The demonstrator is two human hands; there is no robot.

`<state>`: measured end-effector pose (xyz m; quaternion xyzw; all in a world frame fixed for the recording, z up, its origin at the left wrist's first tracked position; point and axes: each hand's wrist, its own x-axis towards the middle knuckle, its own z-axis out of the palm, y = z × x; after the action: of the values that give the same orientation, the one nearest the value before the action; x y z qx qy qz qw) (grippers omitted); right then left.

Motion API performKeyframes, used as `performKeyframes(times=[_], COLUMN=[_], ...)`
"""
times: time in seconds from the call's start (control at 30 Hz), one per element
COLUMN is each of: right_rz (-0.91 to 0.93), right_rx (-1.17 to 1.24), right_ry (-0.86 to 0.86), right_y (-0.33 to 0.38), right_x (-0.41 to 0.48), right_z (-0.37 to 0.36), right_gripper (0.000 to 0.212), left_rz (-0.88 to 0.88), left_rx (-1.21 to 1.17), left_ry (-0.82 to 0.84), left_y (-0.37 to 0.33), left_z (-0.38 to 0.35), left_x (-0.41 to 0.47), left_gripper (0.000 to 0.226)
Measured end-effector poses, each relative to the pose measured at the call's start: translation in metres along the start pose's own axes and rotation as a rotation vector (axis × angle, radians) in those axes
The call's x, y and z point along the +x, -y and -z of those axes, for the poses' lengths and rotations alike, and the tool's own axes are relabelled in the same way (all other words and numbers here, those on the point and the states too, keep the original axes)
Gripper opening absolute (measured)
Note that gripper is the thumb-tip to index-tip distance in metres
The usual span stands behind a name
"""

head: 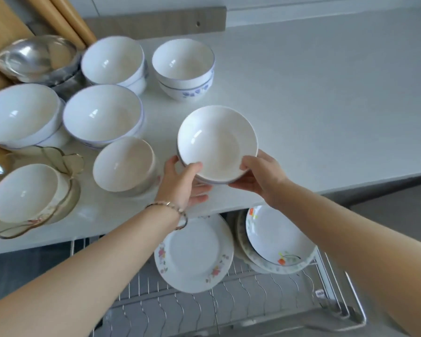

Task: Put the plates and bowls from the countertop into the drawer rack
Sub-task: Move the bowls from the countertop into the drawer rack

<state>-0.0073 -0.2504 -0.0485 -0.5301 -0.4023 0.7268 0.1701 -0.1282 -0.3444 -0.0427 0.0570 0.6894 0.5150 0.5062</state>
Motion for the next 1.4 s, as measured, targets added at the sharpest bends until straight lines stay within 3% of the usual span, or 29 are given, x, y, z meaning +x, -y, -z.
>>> performKeyframes(times=[0.13,0.27,0.37,0.53,0.63,0.83,1.13,1.4], right_rz=[-0.036,-0.159,-0.289,-0.397,-0.417,-0.337,-0.479,-0.417], right_rx=[-0.181,-0.330,-0.407,-0.565,-0.700,-0.916,-1.063,-1.127], right_ry=[0.046,0.127,0.106,0.134,0.152,0.033,-0.073,-0.113], right_y=[-0.027,-0.072,-0.118,-0.177,-0.200,-0.209,-0.220,-0.227], right_x=[-0.056,-0.097,-0.110,-0.115,-0.118,-0.092,-0.049,-0.050], right_z=[0.058,0.106,0.131,0.163,0.182,0.226,0.242,0.238], right_gripper=[0.035,0.042,0.050,0.040,0.051,0.053,0.041,0.043], left_rz=[0.050,0.140,0.215,0.337,0.401,0.457,0.497,0.473], left_rx=[0.259,0.455,0.568,0.839,0.871,0.831,0.773,0.743], left_ry=[0.183,0.240,0.276,0.419,0.463,0.348,0.082,0.047], left_y=[0.026,0.081,0.125,0.181,0.202,0.235,0.248,0.250], left_z=[-0.002,-0.013,-0.019,-0.030,-0.048,-0.088,-0.066,-0.056], left_x=[-0.055,-0.088,-0.100,-0.103,-0.101,-0.090,-0.078,-0.080], left_gripper=[0.049,0.053,0.056,0.064,0.062,0.052,0.030,0.020])
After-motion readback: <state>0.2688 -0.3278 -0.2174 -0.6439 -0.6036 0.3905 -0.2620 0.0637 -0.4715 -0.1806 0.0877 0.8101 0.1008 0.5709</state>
